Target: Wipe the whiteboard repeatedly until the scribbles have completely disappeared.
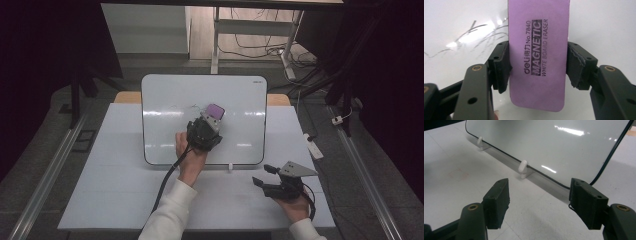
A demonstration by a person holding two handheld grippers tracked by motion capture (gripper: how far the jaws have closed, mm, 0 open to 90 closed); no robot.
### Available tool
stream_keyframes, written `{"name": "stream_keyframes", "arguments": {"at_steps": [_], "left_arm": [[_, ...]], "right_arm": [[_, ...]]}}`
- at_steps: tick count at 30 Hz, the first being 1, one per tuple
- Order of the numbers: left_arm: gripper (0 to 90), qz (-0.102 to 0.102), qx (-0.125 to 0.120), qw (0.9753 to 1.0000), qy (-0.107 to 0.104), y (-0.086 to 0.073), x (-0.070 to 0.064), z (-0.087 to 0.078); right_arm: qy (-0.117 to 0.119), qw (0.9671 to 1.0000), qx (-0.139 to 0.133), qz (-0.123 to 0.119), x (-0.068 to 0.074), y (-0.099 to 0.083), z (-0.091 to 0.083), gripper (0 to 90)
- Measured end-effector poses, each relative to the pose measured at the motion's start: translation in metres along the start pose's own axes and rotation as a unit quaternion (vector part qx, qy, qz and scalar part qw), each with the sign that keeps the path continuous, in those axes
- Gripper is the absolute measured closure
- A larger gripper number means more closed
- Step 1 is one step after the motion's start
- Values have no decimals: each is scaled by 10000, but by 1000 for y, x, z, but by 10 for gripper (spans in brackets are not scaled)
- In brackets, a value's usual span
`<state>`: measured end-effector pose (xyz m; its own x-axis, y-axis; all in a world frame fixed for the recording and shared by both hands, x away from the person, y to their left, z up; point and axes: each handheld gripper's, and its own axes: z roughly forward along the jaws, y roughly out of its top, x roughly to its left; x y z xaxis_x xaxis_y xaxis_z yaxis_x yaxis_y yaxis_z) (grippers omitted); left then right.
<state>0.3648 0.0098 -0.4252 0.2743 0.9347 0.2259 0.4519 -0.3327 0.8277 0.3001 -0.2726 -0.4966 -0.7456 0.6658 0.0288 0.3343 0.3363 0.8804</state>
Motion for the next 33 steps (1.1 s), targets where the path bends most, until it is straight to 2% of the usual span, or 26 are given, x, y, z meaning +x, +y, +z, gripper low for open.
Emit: {"name": "stream_keyframes", "arguments": {"at_steps": [3, 6, 10, 13, 16, 20, 23, 26, 30, 33], "left_arm": [[412, -43, 22, 9999, 143, 0, 11, -2], [412, -167, 47, 9993, 322, -2, 29, -4], [412, -329, 89, 9977, 585, -7, 56, -8], [412, -454, 105, 9964, 708, -11, 72, -10], [412, -552, 113, 9955, 763, -14, 82, -12], [412, -570, 143, 9945, 864, -17, 90, -13], [412, -554, 167, 9941, 918, -16, 91, -12], [412, -379, 210, 9934, 1063, -14, 84, -10], [412, -187, 237, 9946, 995, -9, 70, -7], [412, 35, 262, 9956, 894, -4, 55, -5]], "right_arm": [[-8, 10000, -2, 15, -1, 0, -1, 323], [-22, 10000, 0, 28, -1, -1, -1, 324], [-21, 10000, 7, 18, -1, -1, -1, 324], [-26, 10000, 15, 22, -1, -1, 0, 324], [-30, 10000, 20, 17, -1, -1, 0, 324], [-52, 10000, 18, 27, -2, -2, 0, 323], [-84, 10000, -7, 41, -2, -2, -1, 321], [-85, 10000, -15, 51, -2, -1, -1, 320], [-83, 10000, -12, 40, -2, -1, -1, 320], [-81, 10000, -11, 37, -2, -1, 0, 320]]}}
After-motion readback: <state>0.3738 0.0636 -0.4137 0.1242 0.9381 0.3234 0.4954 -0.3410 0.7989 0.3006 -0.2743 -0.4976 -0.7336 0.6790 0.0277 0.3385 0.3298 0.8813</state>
